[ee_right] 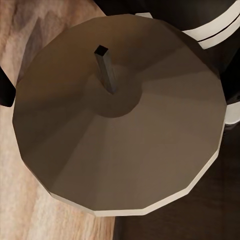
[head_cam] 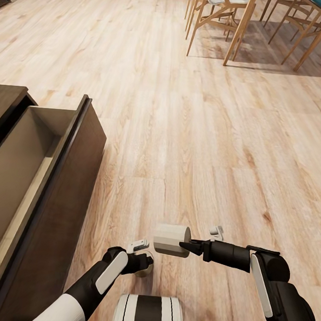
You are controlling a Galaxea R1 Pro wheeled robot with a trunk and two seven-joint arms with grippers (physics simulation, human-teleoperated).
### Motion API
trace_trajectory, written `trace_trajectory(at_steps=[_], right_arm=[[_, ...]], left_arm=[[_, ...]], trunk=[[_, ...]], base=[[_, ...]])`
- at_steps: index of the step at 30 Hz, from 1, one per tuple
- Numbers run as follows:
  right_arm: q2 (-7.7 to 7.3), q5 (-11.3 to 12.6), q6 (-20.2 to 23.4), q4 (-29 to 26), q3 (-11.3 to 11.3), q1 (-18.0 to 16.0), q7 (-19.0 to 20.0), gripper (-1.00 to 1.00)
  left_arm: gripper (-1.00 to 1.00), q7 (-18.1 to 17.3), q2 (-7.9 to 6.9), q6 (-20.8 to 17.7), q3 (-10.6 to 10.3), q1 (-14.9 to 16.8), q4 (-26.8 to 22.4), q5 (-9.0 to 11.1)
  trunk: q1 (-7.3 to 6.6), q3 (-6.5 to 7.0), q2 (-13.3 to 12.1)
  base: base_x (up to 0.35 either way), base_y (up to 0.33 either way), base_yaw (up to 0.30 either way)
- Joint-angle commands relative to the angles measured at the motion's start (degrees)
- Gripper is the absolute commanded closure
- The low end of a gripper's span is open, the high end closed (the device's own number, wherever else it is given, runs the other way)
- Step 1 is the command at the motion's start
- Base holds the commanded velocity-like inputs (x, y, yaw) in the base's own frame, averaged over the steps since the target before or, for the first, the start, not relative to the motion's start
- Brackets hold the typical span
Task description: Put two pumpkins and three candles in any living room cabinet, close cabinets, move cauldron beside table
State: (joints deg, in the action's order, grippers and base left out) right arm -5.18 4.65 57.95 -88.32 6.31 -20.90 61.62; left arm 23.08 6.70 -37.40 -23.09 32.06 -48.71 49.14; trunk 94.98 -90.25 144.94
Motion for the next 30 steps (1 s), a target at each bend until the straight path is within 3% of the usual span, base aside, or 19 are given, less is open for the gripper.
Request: trace_trajectory(at_steps=[1,2,26,30], right_arm=[[-0.01,0.4,0.5,0.0,0.0,0.0,-0.1,1.0],[-0.01,0.4,0.5,0.0,0.0,0.0,-0.1,1.0],[-0.01,0.3,0.6,0.0,0.0,0.0,-0.1,1.0],[-0.01,0.4,0.6,0.0,0.0,0.0,-0.1,1.0]], left_arm=[[-1.0,0.6,-0.02,0.0,-0.1,0.0,-0.1,0.6],[1.0,0.6,-0.02,0.0,-0.1,0.0,-0.1,0.6],[1.0,0.2,-0.02,0.0,-0.2,0.0,-0.1,0.6],[1.0,0.2,-0.02,0.0,-0.2,0.0,-0.1,0.6]], trunk=[[-0.01,-0.03,0.0],[-0.01,-0.03,0.0],[-0.01,-0.03,0.0],[-0.11,0.85,0.0]], base=[[0.0,0.0,0.0],[0.0,0.0,0.0],[0.0,0.0,0.0],[0.0,0.0,0.0]])
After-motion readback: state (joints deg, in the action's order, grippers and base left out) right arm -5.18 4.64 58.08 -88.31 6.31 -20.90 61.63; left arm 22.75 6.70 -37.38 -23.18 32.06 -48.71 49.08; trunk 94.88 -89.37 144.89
